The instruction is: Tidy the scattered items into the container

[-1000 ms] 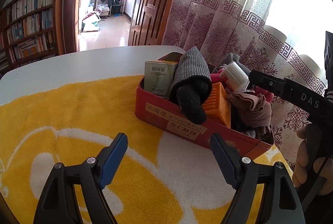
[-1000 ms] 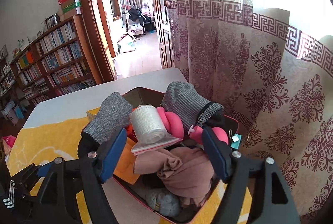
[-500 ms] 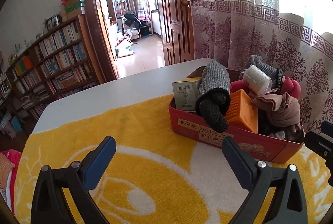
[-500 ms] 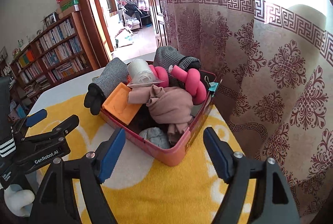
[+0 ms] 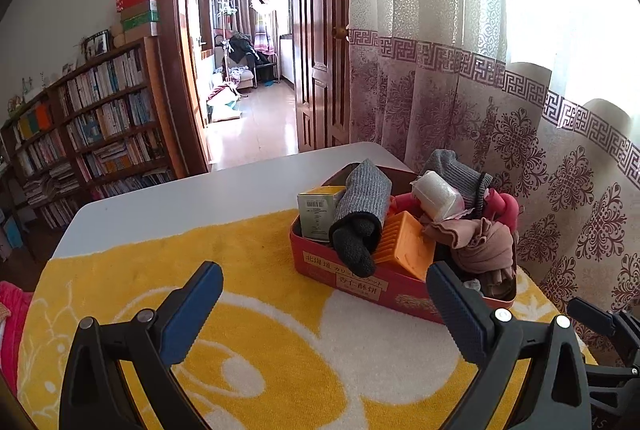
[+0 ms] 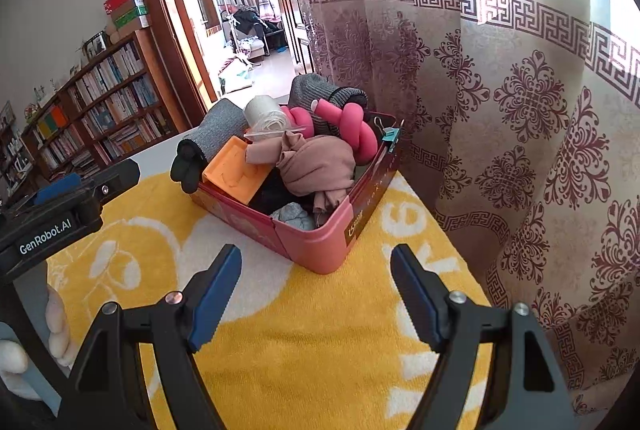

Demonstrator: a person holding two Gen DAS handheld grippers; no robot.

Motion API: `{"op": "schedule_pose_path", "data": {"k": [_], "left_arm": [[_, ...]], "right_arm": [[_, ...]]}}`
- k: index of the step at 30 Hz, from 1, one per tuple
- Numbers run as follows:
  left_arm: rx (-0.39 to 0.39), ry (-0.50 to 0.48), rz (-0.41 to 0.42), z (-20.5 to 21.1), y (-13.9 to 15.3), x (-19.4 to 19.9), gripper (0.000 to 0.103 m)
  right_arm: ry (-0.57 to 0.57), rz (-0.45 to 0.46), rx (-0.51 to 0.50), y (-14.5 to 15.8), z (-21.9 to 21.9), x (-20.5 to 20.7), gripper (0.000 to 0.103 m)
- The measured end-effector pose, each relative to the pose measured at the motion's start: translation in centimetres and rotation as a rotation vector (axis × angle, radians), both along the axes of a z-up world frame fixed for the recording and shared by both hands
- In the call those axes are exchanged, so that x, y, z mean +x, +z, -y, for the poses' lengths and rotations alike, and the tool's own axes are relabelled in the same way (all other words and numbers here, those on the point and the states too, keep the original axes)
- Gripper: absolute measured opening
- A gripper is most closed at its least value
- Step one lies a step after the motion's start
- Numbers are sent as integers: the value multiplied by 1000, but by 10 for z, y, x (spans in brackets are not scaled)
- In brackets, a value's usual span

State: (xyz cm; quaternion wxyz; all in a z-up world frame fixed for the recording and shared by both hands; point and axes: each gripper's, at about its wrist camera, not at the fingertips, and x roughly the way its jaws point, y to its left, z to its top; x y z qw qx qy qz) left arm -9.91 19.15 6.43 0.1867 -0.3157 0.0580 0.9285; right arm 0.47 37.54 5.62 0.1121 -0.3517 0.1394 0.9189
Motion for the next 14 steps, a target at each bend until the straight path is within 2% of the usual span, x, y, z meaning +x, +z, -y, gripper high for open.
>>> {"op": "schedule_pose_path", "data": {"k": [5,14], "left_arm": [[49,-23,35,-1,4,2,103],[4,-53,-12,-14,12,16,103]], "right_arm": [[-10,-4,-14,-1,-4,8,80],[-14,-1,-32,-3,-5,15,80]]}}
